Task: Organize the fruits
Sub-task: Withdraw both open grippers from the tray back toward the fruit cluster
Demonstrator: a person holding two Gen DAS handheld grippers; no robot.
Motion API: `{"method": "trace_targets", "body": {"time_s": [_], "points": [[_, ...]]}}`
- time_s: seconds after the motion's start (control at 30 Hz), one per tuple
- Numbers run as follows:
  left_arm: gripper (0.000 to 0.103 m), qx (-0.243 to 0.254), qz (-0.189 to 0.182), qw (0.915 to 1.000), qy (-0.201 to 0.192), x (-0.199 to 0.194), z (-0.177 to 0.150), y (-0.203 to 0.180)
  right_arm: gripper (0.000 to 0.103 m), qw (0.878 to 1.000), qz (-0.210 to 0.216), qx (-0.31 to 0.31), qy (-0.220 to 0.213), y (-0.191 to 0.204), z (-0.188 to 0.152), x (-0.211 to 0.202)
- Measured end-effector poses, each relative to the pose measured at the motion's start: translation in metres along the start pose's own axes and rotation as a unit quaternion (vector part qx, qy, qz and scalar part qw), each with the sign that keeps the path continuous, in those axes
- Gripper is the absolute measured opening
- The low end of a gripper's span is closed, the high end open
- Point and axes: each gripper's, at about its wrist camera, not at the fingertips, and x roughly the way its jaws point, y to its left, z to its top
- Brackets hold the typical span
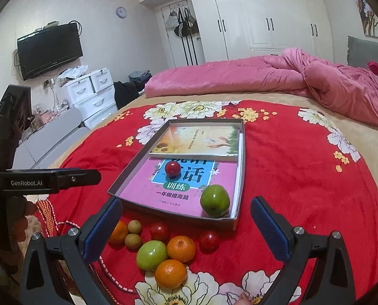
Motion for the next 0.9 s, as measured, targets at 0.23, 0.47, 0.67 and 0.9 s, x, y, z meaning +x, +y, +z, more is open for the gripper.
{"method": "trace_targets", "body": {"time_s": [0.23,0.47,0.67,0.9], "points": [[0.072,0.001,-0.001,1.0,0.002,-0.002,-0.003,0.003,0.102,1.0,-0.003,0.002,0.004,0.001,-0.004,-0.004],[0.072,0.0,0.001,1.0,0.005,-0.002,-0.007,0.007,0.102,1.0,-0.01,0.002,0.013,0.002,-0.008,-0.004],[0.072,0.001,-0.002,1.0,0.009,-0.002,-0.01,0.009,0.102,1.0,-0.013,-0.001,0.018,0.005,-0.011,-0.005],[0.072,0.002,-0.013,0.9997,0.02,0.002,-0.013,0.01,0.102,0.999,-0.016,-0.009,0.026,0.009,-0.014,-0.004]]}}
